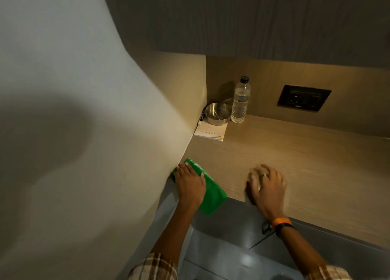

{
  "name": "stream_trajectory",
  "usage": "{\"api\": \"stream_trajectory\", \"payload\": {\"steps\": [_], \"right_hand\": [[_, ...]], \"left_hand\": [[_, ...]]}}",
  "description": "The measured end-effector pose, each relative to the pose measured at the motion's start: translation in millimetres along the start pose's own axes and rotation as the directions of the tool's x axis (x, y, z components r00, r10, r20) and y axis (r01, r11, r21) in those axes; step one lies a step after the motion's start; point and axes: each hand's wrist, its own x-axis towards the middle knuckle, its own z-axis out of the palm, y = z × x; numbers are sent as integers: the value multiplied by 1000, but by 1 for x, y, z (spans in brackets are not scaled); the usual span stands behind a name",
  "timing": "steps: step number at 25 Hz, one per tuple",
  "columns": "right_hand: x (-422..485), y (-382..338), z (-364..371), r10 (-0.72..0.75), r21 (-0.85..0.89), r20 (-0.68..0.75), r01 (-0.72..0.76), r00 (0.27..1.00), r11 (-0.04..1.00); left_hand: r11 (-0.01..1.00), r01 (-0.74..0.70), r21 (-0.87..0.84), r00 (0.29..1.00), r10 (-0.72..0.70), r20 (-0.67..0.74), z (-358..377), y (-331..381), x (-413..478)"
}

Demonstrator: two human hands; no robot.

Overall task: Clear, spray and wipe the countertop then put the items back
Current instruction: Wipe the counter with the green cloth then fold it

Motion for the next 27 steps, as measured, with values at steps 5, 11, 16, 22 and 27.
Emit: {"api": "stream_trajectory", "payload": {"steps": [5,11,16,22,27], "right_hand": [[-107,-85,38,354,501,86,-348,931,793],[-96,-98,57,401,699,616,-705,678,118],[-103,-68,39,351,744,506,-605,787,285],[-123,11,-21,489,845,383,-511,784,156],[-145,120,-93,639,886,256,-441,725,145]], "left_hand": [[996,-32,85,999,34,-26,-8,-16,-6],[997,-72,15,993,73,-88,-2,-32,-2],[964,-151,-217,976,111,-189,7,-39,-18],[608,-302,-734,953,172,-249,33,40,-91],[237,-91,-967,967,251,-30,48,147,-152]]}}
